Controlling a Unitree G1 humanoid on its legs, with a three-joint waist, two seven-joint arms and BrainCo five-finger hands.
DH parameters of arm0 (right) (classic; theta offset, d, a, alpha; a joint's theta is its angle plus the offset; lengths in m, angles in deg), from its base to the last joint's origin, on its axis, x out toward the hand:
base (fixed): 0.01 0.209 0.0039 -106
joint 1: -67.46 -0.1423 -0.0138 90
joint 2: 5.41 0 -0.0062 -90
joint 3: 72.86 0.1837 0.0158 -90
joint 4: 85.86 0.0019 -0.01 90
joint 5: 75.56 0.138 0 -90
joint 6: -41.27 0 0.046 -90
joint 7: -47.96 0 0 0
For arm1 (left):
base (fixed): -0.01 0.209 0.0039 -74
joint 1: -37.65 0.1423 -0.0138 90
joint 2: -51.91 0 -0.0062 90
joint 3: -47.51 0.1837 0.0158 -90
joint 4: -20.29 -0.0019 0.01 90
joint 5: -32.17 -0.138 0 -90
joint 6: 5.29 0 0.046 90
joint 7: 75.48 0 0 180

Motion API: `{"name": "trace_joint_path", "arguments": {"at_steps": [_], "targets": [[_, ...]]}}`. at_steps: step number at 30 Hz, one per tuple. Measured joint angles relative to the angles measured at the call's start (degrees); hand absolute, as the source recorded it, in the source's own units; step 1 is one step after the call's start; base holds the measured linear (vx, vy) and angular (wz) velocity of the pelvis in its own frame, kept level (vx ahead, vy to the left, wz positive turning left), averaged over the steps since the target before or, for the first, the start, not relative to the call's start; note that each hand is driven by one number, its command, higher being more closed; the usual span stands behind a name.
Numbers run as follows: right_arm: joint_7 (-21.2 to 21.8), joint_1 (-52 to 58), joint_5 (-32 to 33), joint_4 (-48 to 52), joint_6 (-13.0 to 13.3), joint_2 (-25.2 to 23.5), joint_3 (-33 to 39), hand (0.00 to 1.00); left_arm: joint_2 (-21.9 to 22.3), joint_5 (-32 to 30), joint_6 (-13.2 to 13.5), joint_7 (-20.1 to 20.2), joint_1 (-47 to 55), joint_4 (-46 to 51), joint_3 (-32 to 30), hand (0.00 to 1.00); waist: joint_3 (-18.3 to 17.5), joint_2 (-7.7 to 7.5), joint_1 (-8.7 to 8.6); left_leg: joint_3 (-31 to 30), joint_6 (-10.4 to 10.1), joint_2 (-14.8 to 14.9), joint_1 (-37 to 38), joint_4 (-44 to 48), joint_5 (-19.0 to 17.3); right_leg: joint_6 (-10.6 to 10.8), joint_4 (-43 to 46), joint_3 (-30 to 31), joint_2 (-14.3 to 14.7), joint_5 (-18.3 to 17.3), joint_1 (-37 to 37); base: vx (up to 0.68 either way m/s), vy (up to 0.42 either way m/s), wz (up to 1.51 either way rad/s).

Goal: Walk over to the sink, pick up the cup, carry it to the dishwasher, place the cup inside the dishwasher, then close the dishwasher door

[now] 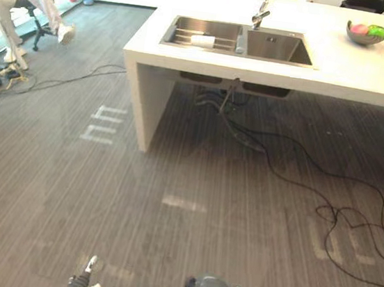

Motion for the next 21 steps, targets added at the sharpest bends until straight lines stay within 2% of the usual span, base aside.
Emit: {"name": "trace_joint_path", "arguments": {"at_steps": [1,2,3,5,6,7,8,9,10,11,12,13,14,16,18,19,20,21], "targets": [[-0.02,-0.88,-0.61,-0.02,0.33,-0.21,-0.55,0.0,-0.04,-1.17,0.34,0.02,0.04,0.11,-0.08,0.0,0.21,-0.22,0.03,1.19,0.52,0.6,-4.41,8.45,-1.89,-0.36,-3.37,0.27,1.13,-0.21,4.35,0.52,-0.209,-0.1],[-0.02,-1.27,-0.77,-0.01,0.64,-0.24,-1.33,0.0,-0.03,-1.62,0.47,0.01,-0.02,0.67,-0.15,0.0,0.23,-0.43,0.19,1.38,0.67,0.3,-6.79,11.1,-2.82,-0.47,-4.94,0.4,1.41,-0.22,6.23,0.48,-0.159,-0.12],[0.02,-2.51,-1.13,-0.1,0.73,-0.23,-2.68,0.0,-0.05,-2.86,0.72,0.1,-0.19,2.74,0.5,0.0,0.48,-1.02,1.23,2.07,1.02,-1.21,-11.44,12.95,-4.62,-0.23,-7.35,0.91,1.5,0.13,9.36,0.44,-0.11,-0.32],[0.02,-4.56,-1.22,-0.08,0.87,0.01,-4.71,0.0,-0.14,-6.09,1.48,0.0,-0.2,6.23,2.2,0.0,0.96,-1.42,2.98,2.44,1.52,-4.52,-18.22,9.38,-7.41,-0.13,-10.71,2.63,1.41,0.26,13.38,0.42,-0.046,-0.51],[0.02,-6.27,-1.19,0.21,0.99,0.02,-6.22,0.0,-0.68,-8.52,1.8,-0.18,0.06,8.71,4.09,0.0,1.69,-1.92,4.06,3.83,2.17,-6.73,-20.98,2.75,-8.81,-0.11,-12.75,4.25,0.69,0.25,15.94,0.44,0.049,-0.69],[0.03,-7.97,-0.91,0.29,1.19,0.04,-6.63,0.0,-1.53,-10.55,1.79,-0.49,-0.04,10.77,6.42,0.0,2.52,-2.59,4.95,5.6,2.68,-8.9,-22.59,-6.57,-8.74,0.09,-14.25,6.06,-0.67,0.12,18.37,0.53,0.106,-0.64],[0.03,-8.3,-0.79,0.28,1.22,0.05,-6.62,0.0,-1.66,-10.91,1.78,-0.58,-0.04,11.08,6.88,0.0,2.69,-2.73,5.04,5.91,2.6,-9.3,-22.68,-8.83,-8.38,0.24,-14.41,6.39,-0.96,0.03,18.67,0.44,0.122,-0.9],[0.02,-9.83,0.54,0.54,2.36,0.14,-6.68,0.0,-2.41,-12.02,1.82,-2.08,0.16,13.7,10.03,0.0,2.87,-2.39,5.54,6.26,0.5,-11.68,-22.19,-28.84,-1.5,1.6,-15.38,9.37,-2.31,-1.52,20.07,0.54,0.225,-1.05],[-0.09,-11.09,1.78,0.86,3.28,0.5,-6.88,0.0,-2.56,-12.02,1.89,-3.69,0.13,15.79,11.91,0.0,3.23,-0.51,6.31,5.4,-0.52,-10.98,-21.88,-35.64,7.02,2.8,-16.63,12.31,-1.42,-3.46,21.82,0.36,0.168,-1.13],[-0.16,-11.57,2.31,0.78,3.35,0.36,-7.25,0.0,-2.6,-12.02,1.89,-4.55,0.07,16.19,12.69,0.0,3.08,-0.15,6.33,5.29,0.99,-11.7,-21.33,-35.52,9.68,2.07,-16.74,13.52,-1.9,-4.33,22.52,0.53,0.291,-0.73],[-0.19,-12.23,2.31,0.95,3.33,0.07,-9.07,0.0,-3.64,-12.11,1.96,-6.56,-1.24,19.0,13.66,0.0,3.65,-2.14,5.89,5.65,2.69,-13.83,-21.47,-33.82,8.2,1.44,-16.61,15.98,-3.59,-5.48,23.0,0.35,0.183,-0.21],[-0.21,-12.37,2.29,1.28,3.28,0.1,-9.38,0.0,-4.27,-12.43,2.0,-7.31,-1.9,20.62,13.92,0.0,3.93,-2.92,5.38,5.71,3.78,-14.72,-21.78,-33.01,7.52,1.71,-16.37,16.33,-4.23,-5.57,23.22,0.53,0.253,0.13],[-0.69,-12.26,2.18,1.75,2.83,0.22,-9.62,0.0,-4.52,-13.89,2.02,-8.62,-3.96,23.84,14.86,0.0,4.0,-3.29,4.78,5.66,5.87,-16.13,-22.38,-32.02,6.63,2.44,-15.19,16.34,-5.07,-4.63,22.75,0.45,0.164,0.3],[-1.79,-12.06,2.05,1.97,1.63,0.23,-10.11,0.0,-5.21,-15.99,2.21,-9.82,-5.09,28.17,16.17,0.0,3.93,-3.41,4.58,6.24,7.37,-16.91,-21.19,-32.35,6.21,3.65,-11.68,17.46,-5.56,-3.46,21.78,0.42,0.148,0.12],[-2.56,-10.31,1.02,2.48,-0.37,-0.45,-10.22,0.0,-6.73,-20.63,2.28,-12.02,-5.25,35.89,20.78,0.0,3.11,-3.61,4.73,6.9,7.7,-17.53,-18.41,-33.98,4.26,7.78,-4.07,19.0,-5.97,-1.0,19.16,0.4,0.107,-0.1],[-3.6,-9.71,0.02,2.47,-1.8,-1.06,-10.78,0.0,-8.05,-26.27,2.24,-14.53,-5.67,39.99,24.56,0.0,2.71,-3.63,4.64,7.05,7.99,-17.79,-16.21,-36.01,3.63,12.77,3.85,18.85,-5.74,1.69,15.82,0.5,0.117,-0.18],[-4.67,-9.19,-1.05,2.4,-3.24,-1.35,-11.41,0.0,-8.99,-31.16,1.79,-16.68,-6.02,43.73,27.3,0.0,2.74,-3.65,4.42,7.25,8.36,-17.74,-12.81,-38.65,3.18,21.16,14.42,18.46,-5.61,7.25,10.74,0.51,0.115,-0.21],[-4.89,-8.82,-1.17,2.7,-3.97,-1.65,-11.28,0.0,-9.04,-33.1,1.44,-17.49,-6.12,45.49,28.54,0.0,2.74,-3.76,4.27,7.23,8.8,-17.71,-10.98,-39.68,3.05,21.45,20.64,18.01,-5.63,10.31,8.03,0.42,0.083,-0.24]]}}
